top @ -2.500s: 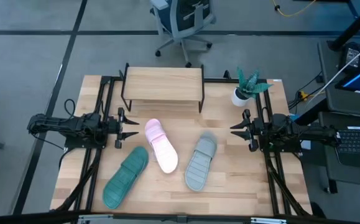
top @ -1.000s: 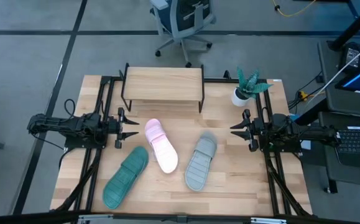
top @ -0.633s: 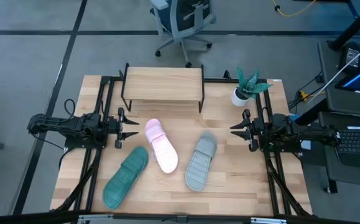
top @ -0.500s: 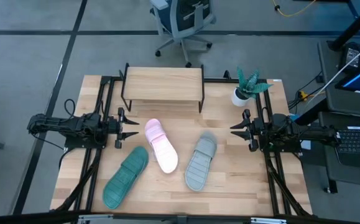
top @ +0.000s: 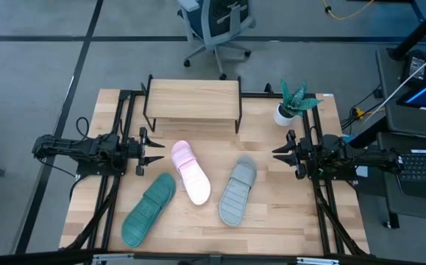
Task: Pick and place slides into the shelf
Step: Put the pink pair of slides on the shelf
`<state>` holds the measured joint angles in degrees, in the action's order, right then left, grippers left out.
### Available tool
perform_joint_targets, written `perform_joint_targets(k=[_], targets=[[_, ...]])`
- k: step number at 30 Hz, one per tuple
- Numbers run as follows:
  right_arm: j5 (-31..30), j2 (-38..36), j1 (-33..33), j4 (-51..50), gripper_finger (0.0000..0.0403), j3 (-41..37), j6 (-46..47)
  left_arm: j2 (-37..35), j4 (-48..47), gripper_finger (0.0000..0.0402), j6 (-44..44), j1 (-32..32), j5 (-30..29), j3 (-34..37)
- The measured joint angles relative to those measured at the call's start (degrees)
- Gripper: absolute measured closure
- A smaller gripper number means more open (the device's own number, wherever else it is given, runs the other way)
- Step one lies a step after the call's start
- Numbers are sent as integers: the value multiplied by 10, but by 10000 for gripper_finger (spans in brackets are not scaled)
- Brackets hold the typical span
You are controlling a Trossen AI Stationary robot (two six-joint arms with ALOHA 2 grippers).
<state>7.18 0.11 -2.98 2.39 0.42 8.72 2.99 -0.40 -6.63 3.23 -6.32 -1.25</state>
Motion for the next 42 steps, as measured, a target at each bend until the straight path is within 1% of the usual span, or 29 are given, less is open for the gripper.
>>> perform_joint_targets(k=[11,15,19,23,27,29,31,32,34,36,37,39,42], targets=[[0,0,0,4,311,0,1,0,0,225,5,0,0,0],[1,0,0,21,311,0,0,0,0,225,16,0,0,0],[5,0,1,57,311,0,-30,0,5,225,17,0,0,0],[5,1,3,56,311,0,-44,0,5,225,49,0,0,0],[5,2,3,54,311,0,-46,0,5,225,53,0,-1,0],[26,3,3,47,311,0,-42,0,6,225,64,0,-2,0],[74,8,3,45,311,0,-31,0,8,225,65,0,2,0],[94,12,3,46,311,0,-29,0,8,225,65,0,13,0],[105,19,3,46,311,0,-29,0,10,228,66,0,54,0],[104,28,3,45,311,0,-32,0,15,240,78,0,84,0],[104,34,3,46,311,0,-32,0,16,250,88,0,87,0],[91,47,3,45,313,0,-33,0,15,277,99,0,85,0],[49,67,3,46,321,0,-33,0,2,328,100,0,82,0]])
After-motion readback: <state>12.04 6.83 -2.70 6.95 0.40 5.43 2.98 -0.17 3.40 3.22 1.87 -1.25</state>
